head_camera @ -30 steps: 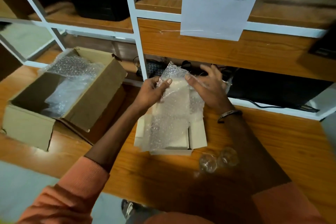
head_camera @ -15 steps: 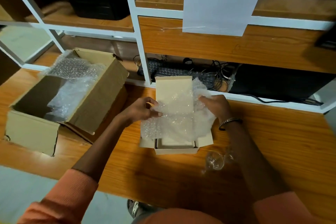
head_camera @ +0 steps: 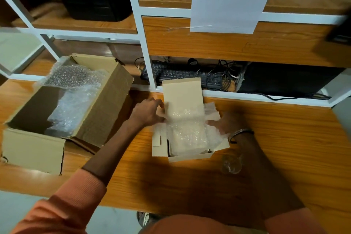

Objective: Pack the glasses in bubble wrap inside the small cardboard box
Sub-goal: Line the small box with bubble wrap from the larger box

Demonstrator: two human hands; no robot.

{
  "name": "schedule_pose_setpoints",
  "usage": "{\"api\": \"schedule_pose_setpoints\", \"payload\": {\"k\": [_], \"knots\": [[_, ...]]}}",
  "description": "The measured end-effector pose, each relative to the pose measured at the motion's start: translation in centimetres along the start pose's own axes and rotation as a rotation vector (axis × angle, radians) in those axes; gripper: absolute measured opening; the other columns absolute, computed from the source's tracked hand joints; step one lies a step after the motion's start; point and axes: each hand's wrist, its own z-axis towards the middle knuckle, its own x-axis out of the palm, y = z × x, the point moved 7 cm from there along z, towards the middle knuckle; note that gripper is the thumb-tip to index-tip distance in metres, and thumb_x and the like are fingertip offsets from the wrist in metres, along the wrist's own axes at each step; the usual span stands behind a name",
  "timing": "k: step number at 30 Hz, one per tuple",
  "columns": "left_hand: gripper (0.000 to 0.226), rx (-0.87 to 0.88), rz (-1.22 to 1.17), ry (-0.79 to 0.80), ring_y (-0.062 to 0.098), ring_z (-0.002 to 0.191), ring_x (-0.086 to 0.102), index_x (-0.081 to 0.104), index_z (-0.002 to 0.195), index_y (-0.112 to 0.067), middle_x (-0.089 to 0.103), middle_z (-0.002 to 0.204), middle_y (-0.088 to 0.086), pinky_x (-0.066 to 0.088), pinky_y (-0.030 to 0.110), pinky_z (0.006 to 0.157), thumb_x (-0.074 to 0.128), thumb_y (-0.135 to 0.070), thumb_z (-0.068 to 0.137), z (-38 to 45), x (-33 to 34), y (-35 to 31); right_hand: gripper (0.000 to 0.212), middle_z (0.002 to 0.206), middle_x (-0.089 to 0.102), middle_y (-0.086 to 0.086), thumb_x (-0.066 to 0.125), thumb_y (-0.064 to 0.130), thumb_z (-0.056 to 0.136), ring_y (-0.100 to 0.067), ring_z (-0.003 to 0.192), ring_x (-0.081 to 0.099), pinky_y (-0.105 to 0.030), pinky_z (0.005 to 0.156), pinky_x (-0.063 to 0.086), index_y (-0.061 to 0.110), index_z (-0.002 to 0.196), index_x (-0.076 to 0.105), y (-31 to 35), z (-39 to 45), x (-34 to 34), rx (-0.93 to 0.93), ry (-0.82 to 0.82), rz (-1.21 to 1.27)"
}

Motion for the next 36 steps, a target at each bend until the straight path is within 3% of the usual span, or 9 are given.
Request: {"api": "schedule_pose_setpoints", "payload": {"k": [4, 7, 11, 15, 20, 24, 29, 32, 36], "knots": [[0.057, 0.093, -0.028, -0.038, 0.027, 0.12, 0.064, 0.065, 0.134, -0.019, 0.068, 0.134, 0.006, 0.056, 0.049, 0.097, 0.083, -0.049, 0.088, -0.6, 0.9, -2.5, 0.026, 0.087, 0.066, -0.001, 0.077, 0.035, 0.096, -0.013, 0.065, 0.052, -0.019, 0.052, 0.031, 0.01, 0.092, 0.071, 2.1, -0.9, -3.1, -0.043, -0.184, -0.257], [0.053, 0.176, -0.029, 0.006, 0.026, 0.118, 0.067, 0.067, 0.135, -0.016, 0.071, 0.132, 0.006, 0.056, 0.039, 0.094, 0.084, -0.038, 0.09, -0.9, 2.2, -5.5, 0.004, 0.094, 0.076, -0.005, 0.077, 0.019, 0.09, -0.023, 0.083, 0.07, -0.032, 0.068, 0.06, 0.015, 0.09, 0.079, 5.0, -0.7, -2.8, -0.265, -0.31, -0.222], [0.066, 0.276, 0.185, 0.096, 0.028, 0.127, 0.063, 0.063, 0.144, -0.018, 0.064, 0.144, 0.005, 0.05, 0.042, 0.106, 0.08, -0.051, 0.089, -1.1, 6.2, -7.5, 0.04, 0.12, 0.072, 0.0, 0.079, 0.005, 0.082, -0.022, 0.109, 0.067, -0.036, 0.087, 0.058, 0.03, 0.114, 0.078, 6.3, -1.4, 2.5, -0.405, 0.008, -0.32], [0.084, 0.315, 0.376, 0.159, 0.031, 0.156, 0.036, 0.047, 0.157, -0.014, 0.036, 0.171, 0.011, 0.029, 0.05, 0.127, 0.071, -0.061, 0.091, -1.5, 9.2, -6.9, 0.07, 0.152, 0.052, -0.002, 0.074, 0.013, 0.084, -0.026, 0.142, 0.047, -0.044, 0.111, 0.041, 0.035, 0.148, 0.054, 4.4, -1.2, 7.4, -0.501, 0.213, -0.691], [0.095, 0.342, 0.653, 0.298, 0.038, 0.166, -0.001, 0.005, 0.17, -0.008, -0.003, 0.178, 0.02, 0.004, 0.057, 0.133, 0.043, -0.066, 0.105, -1.9, 13.0, -4.4, 0.074, 0.146, 0.051, -0.007, 0.077, 0.038, 0.086, -0.028, 0.137, 0.049, -0.047, 0.108, 0.04, 0.032, 0.152, 0.045, 3.6, -1.4, 9.8, -0.635, 0.191, -0.911], [0.086, 0.318, 0.742, 0.307, 0.04, 0.164, -0.012, -0.006, 0.17, -0.009, -0.012, 0.177, 0.02, -0.005, 0.06, 0.132, 0.025, -0.062, 0.11, -1.9, 14.4, -4.4, 0.067, 0.145, 0.053, -0.012, 0.073, 0.033, 0.089, -0.03, 0.135, 0.05, -0.046, 0.108, 0.04, 0.027, 0.149, 0.045, 3.6, -1.4, 10.9, -0.671, 0.166, -1.025], [0.076, 0.307, 0.671, 0.358, 0.038, 0.166, 0.0, 0.012, 0.17, -0.013, 0.003, 0.178, 0.02, -0.006, 0.057, 0.132, 0.029, -0.057, 0.111, -1.6, 15.4, -5.0, 0.059, 0.141, 0.059, -0.011, 0.066, 0.033, 0.093, -0.03, 0.131, 0.054, -0.048, 0.107, 0.036, 0.029, 0.148, 0.047, 3.8, -1.1, 11.3, -0.665, 0.183, -1.099], [0.072, 0.359, 0.617, 0.324, 0.037, 0.162, 0.022, 0.028, 0.165, -0.008, 0.026, 0.173, 0.022, 0.008, 0.055, 0.133, 0.035, -0.056, 0.111, -1.5, 14.5, -5.9, 0.062, 0.14, 0.062, -0.008, 0.065, 0.037, 0.094, -0.03, 0.129, 0.057, -0.047, 0.108, 0.035, 0.03, 0.153, 0.045, 3.4, -0.8, 11.0, -0.678, 0.24, -1.094], [0.061, 0.38, 0.455, 0.235, 0.03, 0.156, 0.038, 0.045, 0.157, -0.011, 0.047, 0.164, 0.015, 0.02, 0.048, 0.13, 0.041, -0.049, 0.11, -1.8, 12.4, -6.9, 0.046, 0.132, 0.071, -0.001, 0.072, 0.039, 0.094, -0.025, 0.125, 0.063, -0.04, 0.105, 0.044, 0.029, 0.139, 0.065, 4.6, -0.9, 8.6, -0.705, 0.199, -0.882]]}}
